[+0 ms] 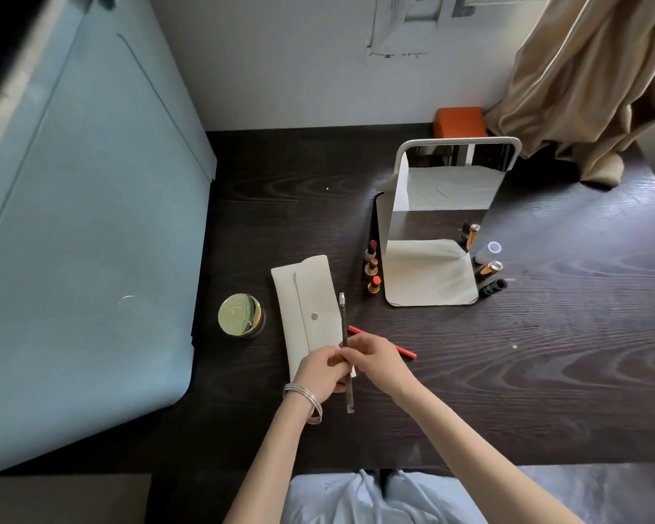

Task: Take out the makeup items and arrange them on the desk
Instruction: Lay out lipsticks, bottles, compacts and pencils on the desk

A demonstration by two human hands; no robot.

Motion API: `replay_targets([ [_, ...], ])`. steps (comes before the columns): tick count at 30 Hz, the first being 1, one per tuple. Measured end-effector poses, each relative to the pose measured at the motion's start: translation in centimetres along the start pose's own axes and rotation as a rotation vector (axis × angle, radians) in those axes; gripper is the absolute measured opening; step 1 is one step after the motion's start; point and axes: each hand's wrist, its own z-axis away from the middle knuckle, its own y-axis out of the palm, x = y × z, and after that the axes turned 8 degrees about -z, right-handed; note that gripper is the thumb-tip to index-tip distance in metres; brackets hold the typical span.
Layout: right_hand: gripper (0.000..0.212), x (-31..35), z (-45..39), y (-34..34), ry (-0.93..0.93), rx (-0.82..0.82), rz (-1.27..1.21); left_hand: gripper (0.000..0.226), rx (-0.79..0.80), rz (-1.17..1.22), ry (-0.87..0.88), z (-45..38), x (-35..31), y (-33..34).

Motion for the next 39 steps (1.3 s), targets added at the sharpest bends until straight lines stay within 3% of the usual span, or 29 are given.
replay_targets([
  [3,0.036,0.0,-0.3,0.2,0.047,0.077,0.066,0.014,-0.158,-0.024,-0.114,-0.5,0.7,-0.5],
  [7,0.036,-0.2,-0.4,0.7,0.088,0.094,0.057,0.012,-0.422,-0.304,-0.241,-1.1,2.9,-3.2],
  [10,0.034,-0.4,-0.5,1.1,0.101,0.109,0.080,0.020,-0.449,-0.407,-0.285,-1.3,4.3,-4.6],
  [15,0.037,-0.6,-0.7,1.8,0.059,-0.025,0.193,0.029,-0.496,-0.339,-0.290,-2.2,5.3,-5.5],
  [19,0.048,-0.9,-1.5,2.2,0.146,-0.053,0.163,0.042,-0.768,-0.273,-0.296,-1.5,4.7,-6.5],
  [22,0.048,-0.4,-1.9,2.5,0.176,-0.056,0.101,0.061,-0.902,-0.287,-0.204,-1.9,4.7,-7.5],
  [24,0.045,-0.1,-2.1,2.6,0.182,-0.066,0.069,0.078,-0.903,-0.367,-0.106,-2.7,5.0,-8.5],
  [27,0.042,0.3,-2.2,2.6,0.185,-0.056,0.073,0.095,-0.782,-0.469,-0.059,-3.8,4.9,-9.8],
  [32,0.037,0.5,-2.4,2.7,0.109,-0.119,0.152,0.090,-0.734,-0.452,-0.139,-4.2,4.1,-10.8],
  [35,0.028,1.1,-2.1,2.8,0.002,-0.149,0.138,0.083,-0.755,-0.498,-0.038,-3.5,3.1,-9.6],
  [39,0.021,1.6,-1.8,2.6,0.014,-0.162,-0.095,0.079,-0.627,-0.479,0.105,-2.9,1.0,-5.6],
])
